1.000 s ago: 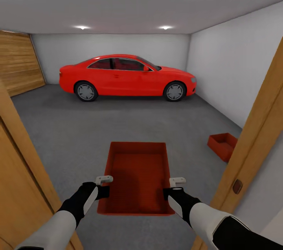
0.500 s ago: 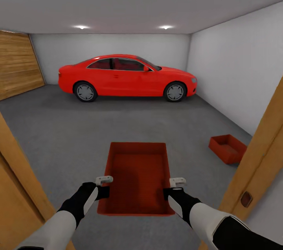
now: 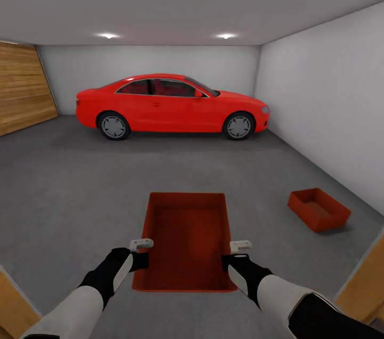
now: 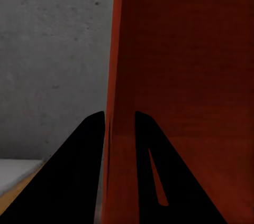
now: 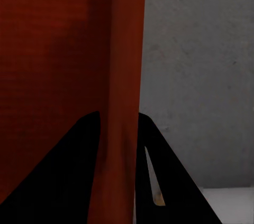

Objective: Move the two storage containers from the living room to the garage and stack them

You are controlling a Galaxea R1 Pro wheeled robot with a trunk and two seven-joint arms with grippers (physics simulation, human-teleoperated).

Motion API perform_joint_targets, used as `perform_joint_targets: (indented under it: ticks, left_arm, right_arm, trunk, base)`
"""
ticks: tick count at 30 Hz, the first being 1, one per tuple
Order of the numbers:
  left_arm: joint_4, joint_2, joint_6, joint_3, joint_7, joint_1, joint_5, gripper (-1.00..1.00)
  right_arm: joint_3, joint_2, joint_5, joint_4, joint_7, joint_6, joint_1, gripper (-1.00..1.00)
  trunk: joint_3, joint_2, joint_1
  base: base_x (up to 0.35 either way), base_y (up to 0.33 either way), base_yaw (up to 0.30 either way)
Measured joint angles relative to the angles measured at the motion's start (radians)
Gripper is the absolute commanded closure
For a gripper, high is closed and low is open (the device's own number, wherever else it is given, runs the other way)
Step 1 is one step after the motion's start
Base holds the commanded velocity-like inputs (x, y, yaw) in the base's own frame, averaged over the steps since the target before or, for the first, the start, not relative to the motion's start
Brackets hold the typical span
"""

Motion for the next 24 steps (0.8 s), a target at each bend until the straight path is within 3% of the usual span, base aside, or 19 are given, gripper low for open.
perform_joint_targets:
  ticks: [24]
  left_arm:
    - [0.000,0.000,0.000,0.000,-0.001,0.000,0.000,1.00]
  right_arm:
    - [0.001,0.000,-0.001,0.000,0.000,0.000,0.000,1.00]
  trunk:
    - [0.000,0.000,0.000]
  base:
    - [0.322,0.000,0.000]
